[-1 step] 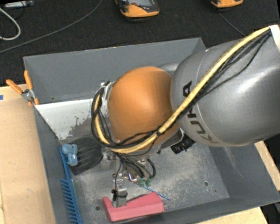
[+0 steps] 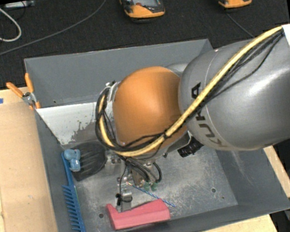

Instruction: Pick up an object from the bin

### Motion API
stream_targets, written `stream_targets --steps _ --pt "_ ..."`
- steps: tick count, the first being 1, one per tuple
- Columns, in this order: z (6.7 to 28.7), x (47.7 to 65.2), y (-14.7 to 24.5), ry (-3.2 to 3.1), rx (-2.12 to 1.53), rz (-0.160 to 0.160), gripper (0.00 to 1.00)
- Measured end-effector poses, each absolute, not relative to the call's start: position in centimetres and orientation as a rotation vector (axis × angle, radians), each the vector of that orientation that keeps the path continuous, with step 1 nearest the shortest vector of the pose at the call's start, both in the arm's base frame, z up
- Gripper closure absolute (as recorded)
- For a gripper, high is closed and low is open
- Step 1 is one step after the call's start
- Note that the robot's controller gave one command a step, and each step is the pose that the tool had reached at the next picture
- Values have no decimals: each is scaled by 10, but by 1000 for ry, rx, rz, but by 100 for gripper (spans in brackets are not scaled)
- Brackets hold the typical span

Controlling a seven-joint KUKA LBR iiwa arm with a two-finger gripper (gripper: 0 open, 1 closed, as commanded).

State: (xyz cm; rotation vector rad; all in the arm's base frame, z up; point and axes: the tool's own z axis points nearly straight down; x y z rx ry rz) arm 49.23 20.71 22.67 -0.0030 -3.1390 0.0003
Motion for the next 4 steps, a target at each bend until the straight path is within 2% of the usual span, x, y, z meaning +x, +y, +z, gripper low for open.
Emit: stream_targets --steps 1,2,3,4 --pt "151 484 173 -3133 182 0 0" --pt "160 469 126 -3137 229 -3 0" --pt "135 469 134 -3109 365 0 0" --pt "71 476 145 -3115 541 -6 0"
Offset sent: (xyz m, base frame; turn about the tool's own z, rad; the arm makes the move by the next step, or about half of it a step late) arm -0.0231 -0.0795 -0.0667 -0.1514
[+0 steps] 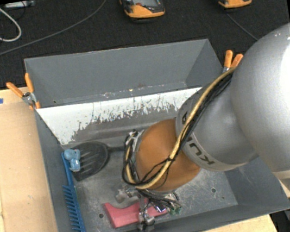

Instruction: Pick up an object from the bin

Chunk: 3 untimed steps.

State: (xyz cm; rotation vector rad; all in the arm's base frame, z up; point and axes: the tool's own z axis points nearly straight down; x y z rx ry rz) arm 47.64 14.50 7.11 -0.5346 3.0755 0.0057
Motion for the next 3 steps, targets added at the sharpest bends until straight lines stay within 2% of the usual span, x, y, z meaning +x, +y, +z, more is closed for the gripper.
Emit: stream_targets --steps 1,2,3 --pt "71 476 167 3113 -362 5 100" --pt "71 476 167 3114 -359 6 100" --pt "95 471 165 3129 -361 0 100"
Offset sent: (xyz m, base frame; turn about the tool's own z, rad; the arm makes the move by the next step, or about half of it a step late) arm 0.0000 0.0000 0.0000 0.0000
